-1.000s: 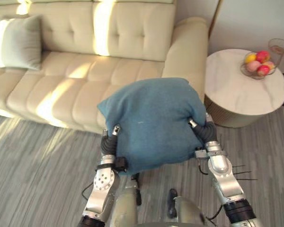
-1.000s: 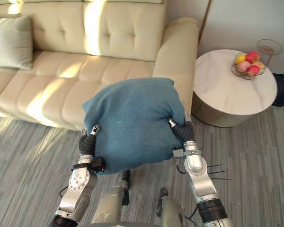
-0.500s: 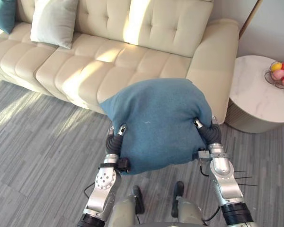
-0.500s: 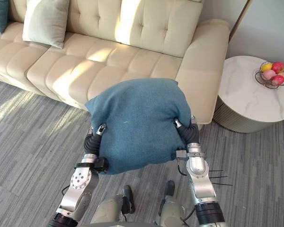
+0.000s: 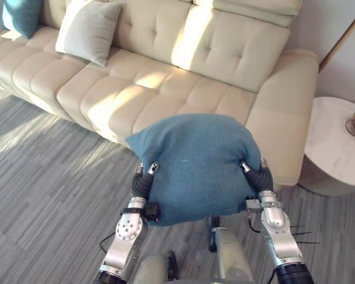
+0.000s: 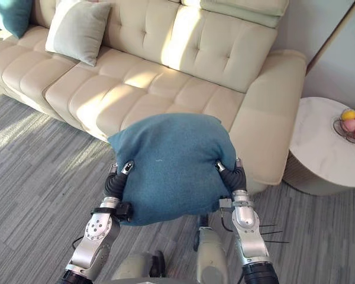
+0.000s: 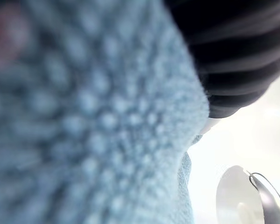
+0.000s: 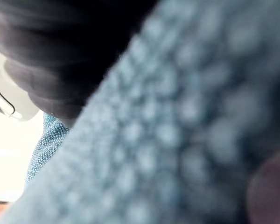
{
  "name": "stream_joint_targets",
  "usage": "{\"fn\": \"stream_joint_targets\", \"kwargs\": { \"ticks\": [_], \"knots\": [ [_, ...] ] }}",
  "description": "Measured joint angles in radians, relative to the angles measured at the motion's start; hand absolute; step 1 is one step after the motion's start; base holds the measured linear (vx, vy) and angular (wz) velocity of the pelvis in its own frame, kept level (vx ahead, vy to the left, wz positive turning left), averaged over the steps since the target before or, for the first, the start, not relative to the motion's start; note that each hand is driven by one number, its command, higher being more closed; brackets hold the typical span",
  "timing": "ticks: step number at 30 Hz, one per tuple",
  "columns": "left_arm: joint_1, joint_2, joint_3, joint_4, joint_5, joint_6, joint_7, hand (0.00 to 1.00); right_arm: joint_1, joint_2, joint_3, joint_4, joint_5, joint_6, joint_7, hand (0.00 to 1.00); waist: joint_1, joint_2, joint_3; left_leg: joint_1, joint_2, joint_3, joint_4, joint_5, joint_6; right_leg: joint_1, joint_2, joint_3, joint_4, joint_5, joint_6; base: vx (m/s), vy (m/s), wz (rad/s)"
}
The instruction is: Pick up cushions and gather them together orderly.
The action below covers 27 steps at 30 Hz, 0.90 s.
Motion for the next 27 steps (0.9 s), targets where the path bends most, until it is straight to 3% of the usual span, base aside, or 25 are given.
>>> {"fn": "stream_joint_targets", "kwargs": {
  "ticks": [1,2,3,4,5,6,7,8,9,10,11,12,15,18,21,22,23,25,27],
  "knots": [
    [-0.015,0.000,-0.014,0.010,0.011,0.000,-0.001,1.00,0.017,0.001,-0.017,0.000,0.001,0.000,0.000,1.00,-0.014,-0.014,-0.001,0.044,-0.017,-0.027,-0.004,-0.034,-0.025,-0.005,-0.003,0.024,-0.030,0.035,-0.028,0.57,-0.272,0.75],
    [-0.018,-0.004,-0.033,0.023,0.014,0.001,-0.001,1.00,0.033,-0.006,-0.026,-0.001,0.001,0.000,-0.001,1.00,-0.022,0.001,-0.006,0.080,-0.006,-0.059,-0.015,-0.060,-0.050,-0.014,0.004,0.048,0.037,0.127,-0.071,0.52,-0.277,0.67],
    [-0.017,-0.006,-0.041,0.026,0.015,0.002,-0.004,1.00,0.044,-0.011,-0.029,-0.002,0.002,0.000,-0.001,1.00,-0.024,0.015,-0.015,0.099,0.012,-0.062,-0.034,-0.067,-0.062,-0.028,0.014,0.037,0.088,0.140,-0.079,0.56,-0.285,0.42],
    [-0.018,-0.021,-0.042,0.028,0.016,0.005,-0.016,1.00,0.057,-0.016,-0.033,-0.003,0.008,0.001,-0.001,1.00,-0.022,0.054,-0.035,0.079,0.060,-0.065,0.012,-0.053,-0.108,-0.060,0.039,0.000,0.167,0.080,-0.101,0.56,-0.275,0.22],
    [-0.026,-0.027,-0.042,0.036,0.016,0.006,-0.019,1.00,0.057,-0.014,-0.039,-0.004,0.008,0.003,-0.001,1.00,-0.025,0.061,-0.037,0.037,0.101,-0.061,0.103,-0.010,-0.185,-0.058,0.059,-0.023,0.197,0.047,-0.125,0.56,-0.271,0.17],
    [-0.029,-0.033,-0.042,0.048,0.016,0.007,-0.020,1.00,0.059,-0.012,-0.043,-0.006,0.007,0.007,-0.001,1.00,-0.023,0.063,-0.037,0.015,0.120,-0.058,0.165,0.022,-0.230,-0.045,0.073,-0.034,0.210,0.030,-0.138,0.56,-0.274,-0.03],
    [-0.033,-0.046,-0.041,0.072,0.015,0.016,-0.021,1.00,0.070,-0.013,-0.049,-0.031,0.007,0.022,-0.003,1.00,-0.012,0.063,-0.037,-0.031,0.170,-0.039,0.316,0.128,-0.228,0.002,0.111,-0.041,0.212,-0.005,-0.160,0.46,-0.208,-0.13],
    [-0.032,-0.052,-0.041,0.084,0.015,0.017,-0.021,1.00,0.079,-0.013,-0.049,-0.048,0.006,0.023,-0.006,1.00,-0.010,0.063,-0.036,-0.046,0.197,-0.023,0.373,0.143,-0.219,0.029,0.124,-0.042,0.205,-0.014,-0.170,0.63,-0.241,-0.24],
    [-0.022,-0.055,-0.042,0.089,0.014,0.027,-0.021,1.00,0.110,-0.007,-0.049,-0.116,0.006,0.023,-0.012,1.00,-0.006,0.061,-0.035,-0.071,0.247,0.041,0.474,0.133,-0.200,0.119,0.153,-0.034,0.157,-0.029,-0.179,0.48,-0.157,-0.18],
    [-0.020,-0.055,-0.042,0.089,0.014,0.027,-0.022,1.00,0.126,-0.006,-0.049,-0.152,0.006,0.023,-0.015,1.00,-0.004,0.057,-0.035,-0.078,0.256,0.077,0.484,0.121,-0.179,0.149,0.158,-0.023,0.137,-0.034,-0.180,0.51,-0.141,-0.30],
    [-0.020,-0.055,-0.041,0.074,0.014,0.026,-0.022,1.00,0.146,-0.006,-0.049,-0.219,0.003,0.017,-0.023,1.00,0.005,0.050,-0.035,-0.098,0.263,0.152,0.459,0.084,-0.115,0.199,0.160,0.011,0.104,-0.044,-0.180,0.39,-0.048,-0.57],
    [-0.020,-0.057,-0.038,0.044,0.014,0.019,-0.023,1.00,0.143,-0.006,-0.052,-0.261,-0.004,0.009,-0.027,1.00,0.020,0.048,-0.035,-0.135,0.262,0.186,0.385,0.055,-0.076,0.226,0.163,0.052,0.086,-0.053,-0.176,0.35,-0.015,-0.66],
    [-0.020,-0.062,-0.037,0.022,0.015,0.006,-0.023,1.00,0.139,-0.005,-0.061,-0.278,-0.004,0.007,-0.028,1.00,0.043,0.046,-0.035,-0.180,0.251,0.140,0.239,0.051,-0.073,0.248,0.168,0.110,0.086,-0.069,-0.165,0.20,0.072,-0.76],
    [-0.004,-0.069,-0.036,0.022,0.016,0.006,-0.022,1.00,0.136,0.000,-0.061,-0.275,-0.012,0.007,-0.028,1.00,0.069,0.045,-0.036,-0.198,0.215,-0.049,-0.002,0.092,-0.132,0.268,0.184,0.235,0.112,-0.099,-0.129,0.19,0.254,-1.14],
    [0.003,-0.069,-0.037,0.025,0.018,0.006,-0.021,1.00,0.136,0.002,-0.061,-0.261,-0.013,0.007,-0.028,1.00,0.069,0.049,-0.039,-0.168,0.212,-0.098,-0.121,0.158,-0.180,0.260,0.204,0.346,0.139,-0.127,-0.078,0.13,0.390,-1.30],
    [0.012,-0.067,-0.037,0.030,0.023,0.006,-0.021,1.00,0.137,0.015,-0.060,-0.237,-0.013,0.007,-0.027,1.00,0.070,0.042,-0.047,-0.147,0.203,-0.077,-0.113,0.239,-0.175,0.263,0.207,0.405,0.132,-0.130,-0.050,0.11,0.460,-1.45],
    [0.028,-0.065,-0.037,0.034,0.028,0.006,-0.021,1.00,0.143,0.038,-0.059,-0.227,-0.014,0.011,-0.027,1.00,0.066,0.024,-0.064,-0.147,0.190,-0.040,-0.080,0.248,-0.152,0.263,0.196,0.453,0.115,-0.129,-0.029,0.12,0.444,-1.30],
    [0.038,-0.057,-0.037,0.046,0.036,0.007,-0.021,1.00,0.151,0.062,-0.057,-0.211,-0.020,0.011,-0.026,1.00,0.042,-0.009,-0.081,-0.133,0.166,0.052,-0.065,0.224,-0.119,0.256,0.153,0.502,0.087,-0.110,0.014,0.12,0.422,-1.10],
    [0.047,-0.028,-0.032,0.049,0.036,0.008,-0.021,1.00,0.120,0.062,-0.035,-0.155,-0.023,0.011,-0.024,1.00,0.049,-0.018,-0.087,-0.094,0.169,0.135,-0.071,0.208,-0.103,0.244,0.131,0.476,0.071,-0.081,0.016,0.05,0.297,-1.43]
  ]
}}
